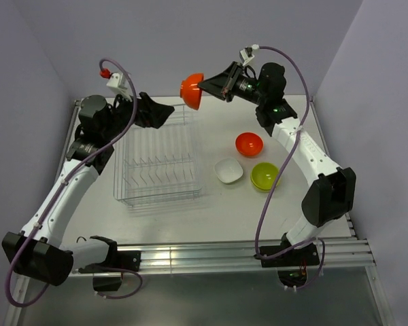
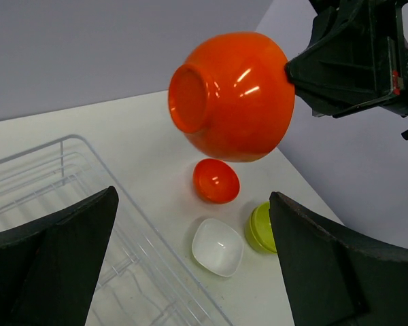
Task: Load the bowls into the dish rack
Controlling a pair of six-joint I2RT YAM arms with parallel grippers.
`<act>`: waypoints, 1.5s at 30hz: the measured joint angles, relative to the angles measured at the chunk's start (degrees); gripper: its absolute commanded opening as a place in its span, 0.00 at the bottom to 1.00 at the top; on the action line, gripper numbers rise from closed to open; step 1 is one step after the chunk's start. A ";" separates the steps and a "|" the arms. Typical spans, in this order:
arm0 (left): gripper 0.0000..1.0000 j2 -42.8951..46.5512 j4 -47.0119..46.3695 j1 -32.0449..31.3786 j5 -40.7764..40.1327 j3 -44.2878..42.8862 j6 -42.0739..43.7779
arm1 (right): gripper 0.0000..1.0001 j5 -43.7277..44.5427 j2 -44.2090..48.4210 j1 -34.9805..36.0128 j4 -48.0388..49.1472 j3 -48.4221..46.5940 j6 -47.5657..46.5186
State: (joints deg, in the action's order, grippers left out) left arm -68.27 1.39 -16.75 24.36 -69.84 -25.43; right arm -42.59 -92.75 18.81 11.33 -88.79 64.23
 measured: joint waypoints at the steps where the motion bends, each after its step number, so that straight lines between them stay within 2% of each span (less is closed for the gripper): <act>1: 0.99 -0.50 -0.20 -0.92 -0.52 -0.02 0.02 | 0.00 0.04 -0.24 0.83 0.61 0.00 1.29; 9: 1.00 -3.65 0.20 -7.10 -6.16 -0.55 0.92 | 0.00 0.09 -0.92 4.42 3.98 2.71 7.45; 28: 0.97 -5.79 3.78 -11.19 -15.74 -3.43 8.02 | 0.00 0.59 -2.32 6.82 3.34 2.99 8.76; 32: 0.84 -5.95 4.09 -11.50 -16.55 -3.61 8.33 | 0.00 1.05 -2.32 6.95 2.75 2.99 8.59; 37: 0.75 -5.95 4.24 -11.63 -16.24 -3.82 8.41 | 0.00 1.42 -2.32 7.13 2.73 2.99 8.68; 43: 0.48 -6.45 4.50 -11.61 -15.17 -4.37 8.37 | 0.00 1.70 -2.32 7.17 2.73 3.02 9.03; 44: 0.40 -6.56 4.55 -11.61 -15.17 -4.44 8.35 | 0.00 1.79 -2.32 7.17 2.73 3.02 9.03; 45: 0.35 -6.60 4.55 -11.63 -15.13 -4.44 8.28 | 0.00 1.90 -2.32 7.17 2.69 3.06 9.01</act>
State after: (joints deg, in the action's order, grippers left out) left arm -74.87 5.93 -28.38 9.23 -74.28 -17.15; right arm -40.69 -95.07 25.98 14.02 -85.73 73.23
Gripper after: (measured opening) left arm 0.761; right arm 0.020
